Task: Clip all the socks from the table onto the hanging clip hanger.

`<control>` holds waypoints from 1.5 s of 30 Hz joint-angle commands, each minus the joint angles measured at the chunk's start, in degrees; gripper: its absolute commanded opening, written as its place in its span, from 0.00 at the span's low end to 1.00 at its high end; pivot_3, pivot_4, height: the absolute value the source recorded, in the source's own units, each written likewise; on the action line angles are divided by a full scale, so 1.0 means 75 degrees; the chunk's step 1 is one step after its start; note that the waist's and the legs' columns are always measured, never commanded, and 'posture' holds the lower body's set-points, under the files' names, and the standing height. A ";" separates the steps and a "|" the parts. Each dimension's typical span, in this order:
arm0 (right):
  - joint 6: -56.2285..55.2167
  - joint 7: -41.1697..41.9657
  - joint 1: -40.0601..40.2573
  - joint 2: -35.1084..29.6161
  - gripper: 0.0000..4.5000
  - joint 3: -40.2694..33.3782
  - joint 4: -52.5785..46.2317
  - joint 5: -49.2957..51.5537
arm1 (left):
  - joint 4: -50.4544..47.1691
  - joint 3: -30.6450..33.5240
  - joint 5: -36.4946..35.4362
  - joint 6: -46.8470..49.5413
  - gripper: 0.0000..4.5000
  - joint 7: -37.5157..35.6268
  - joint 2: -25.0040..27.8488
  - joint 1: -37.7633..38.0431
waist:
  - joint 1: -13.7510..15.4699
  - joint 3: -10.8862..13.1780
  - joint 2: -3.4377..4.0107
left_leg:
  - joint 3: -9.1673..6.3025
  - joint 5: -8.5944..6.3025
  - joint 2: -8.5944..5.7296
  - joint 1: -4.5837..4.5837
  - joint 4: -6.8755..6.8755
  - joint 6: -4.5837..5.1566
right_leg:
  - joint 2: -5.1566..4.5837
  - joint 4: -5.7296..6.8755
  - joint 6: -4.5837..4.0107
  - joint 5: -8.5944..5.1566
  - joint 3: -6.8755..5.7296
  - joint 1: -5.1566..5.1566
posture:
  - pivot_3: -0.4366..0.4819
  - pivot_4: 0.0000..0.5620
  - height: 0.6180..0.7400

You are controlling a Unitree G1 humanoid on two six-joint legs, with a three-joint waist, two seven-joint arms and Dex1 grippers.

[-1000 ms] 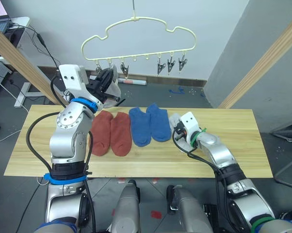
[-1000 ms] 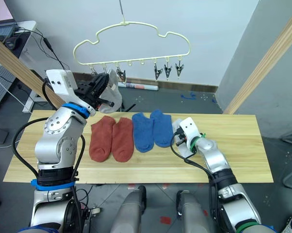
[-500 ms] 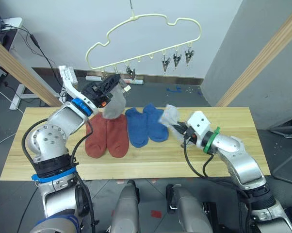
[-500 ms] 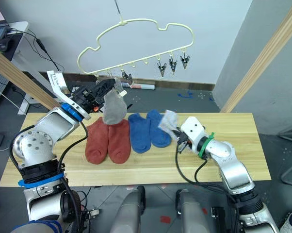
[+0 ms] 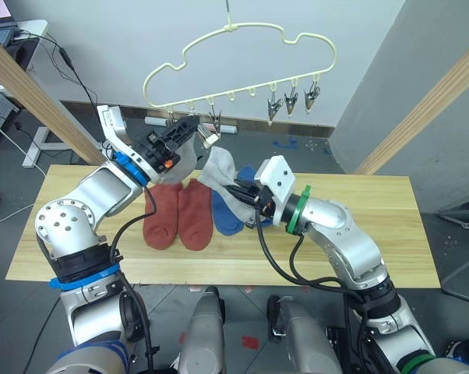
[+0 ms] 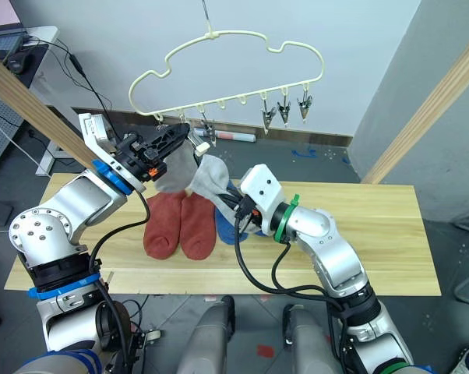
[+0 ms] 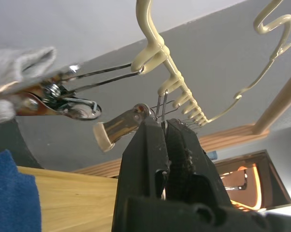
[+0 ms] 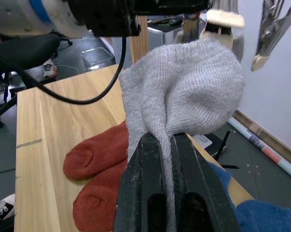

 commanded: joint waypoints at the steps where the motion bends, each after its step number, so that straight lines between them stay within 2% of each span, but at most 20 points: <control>1: -0.0201 -0.0012 -0.0211 0.0169 0.00 -0.0038 -0.0022 0.0179 | -0.0313 -0.0062 -0.0301 -0.0066 0.00 0.0056 0.0156 0.0085 | 0.0011 0.0003 -0.0001 | -0.0001 0.0000 0.0000 0.0000 -0.0001 0.0000 | 0.0000 0.0000 0.0000 0.0000 -0.0002 0.0000 | 0.70 0.70 1.00; 17: -0.0120 -0.0122 -0.0387 0.0388 0.00 -0.0082 0.0003 0.0263 | -0.0554 -0.0504 -0.0216 -0.0459 0.00 -0.0418 0.0526 0.0319 | 0.0014 0.0019 0.0001 | 0.0002 0.0000 0.0001 0.0000 -0.0009 -0.0002 | -0.0003 -0.0003 0.0000 0.0000 -0.0001 -0.0003 | 0.70 0.70 1.00; 22: -0.0123 -0.0211 -0.0337 0.0530 0.00 -0.0083 0.0110 0.0314 | -0.0587 -0.0524 -0.0362 -0.0513 0.35 -0.0448 0.0624 0.0403 | 0.0029 0.0039 0.0004 | 0.0002 -0.0001 0.0000 -0.0001 -0.0013 -0.0002 | -0.0004 -0.0007 0.0000 0.0000 0.0000 -0.0004 | 0.70 0.70 1.00; 28: 0.0231 -0.0360 -0.0334 0.0964 0.00 -0.0261 0.0282 0.0756 | -0.0687 -0.0662 0.0156 -0.0734 0.77 -0.0680 0.0954 0.0513 | 0.0030 0.0063 0.0006 | 0.0002 -0.0001 0.0003 -0.0002 -0.0017 -0.0002 | -0.0004 -0.0007 0.0000 -0.0001 -0.0002 -0.0008 | 0.71 0.70 1.00; 31: 0.0361 -0.0213 -0.0297 0.0991 0.19 -0.0182 0.0284 0.0938 | -0.0802 -0.0782 0.0399 -0.0777 0.98 -0.0871 0.1105 0.0656 | 0.0051 0.0064 0.0007 | 0.0003 -0.0001 0.0002 -0.0002 -0.0021 -0.0002 | -0.0005 -0.0009 -0.0001 -0.0001 0.0000 -0.0009 | 0.71 0.69 1.00; 36: 0.0575 -0.0257 -0.0197 0.0881 0.57 -0.0186 0.0130 0.1068 | -0.1086 -0.1015 0.1018 -0.1058 0.98 -0.1239 0.1238 0.0858 | 0.0086 0.0065 0.0009 | 0.0002 -0.0001 0.0002 -0.0003 -0.0029 -0.0003 | -0.0008 -0.0014 -0.0001 -0.0001 -0.0003 -0.0010 | 0.71 0.69 1.00; 41: 0.0609 -0.0087 0.0263 0.0178 0.97 -0.0359 -0.0156 0.1066 | -0.1370 -0.1438 0.1851 -0.1440 0.98 -0.1739 0.1364 0.1085 | 0.0140 0.0066 0.0009 | 0.0010 -0.0001 -0.0001 -0.0003 -0.0043 -0.0003 | -0.0008 -0.0022 -0.0001 -0.0002 0.0003 -0.0014 | 0.71 0.68 1.00; 44: 0.0601 -0.0122 0.0474 -0.0198 0.99 -0.0516 -0.0296 0.1018 | -0.1621 -0.1822 0.2428 -0.1744 0.98 -0.2058 0.1384 0.1201 | 0.0149 0.0066 0.0009 | 0.0012 -0.0001 0.0000 -0.0007 -0.0049 -0.0003 | -0.0009 -0.0028 -0.0001 -0.0002 0.0004 -0.0018 | 0.70 0.68 1.00; 45: 0.0582 -0.0154 0.0532 -0.0312 0.99 -0.0588 -0.0329 0.1000 | -0.1690 -0.2057 0.2879 -0.2047 0.98 -0.2207 0.1426 0.1214 | 0.0150 0.0066 0.0009 | 0.0012 -0.0001 0.0000 -0.0008 -0.0050 -0.0003 | -0.0008 -0.0030 -0.0001 -0.0002 0.0004 -0.0019 | 0.69 0.68 1.00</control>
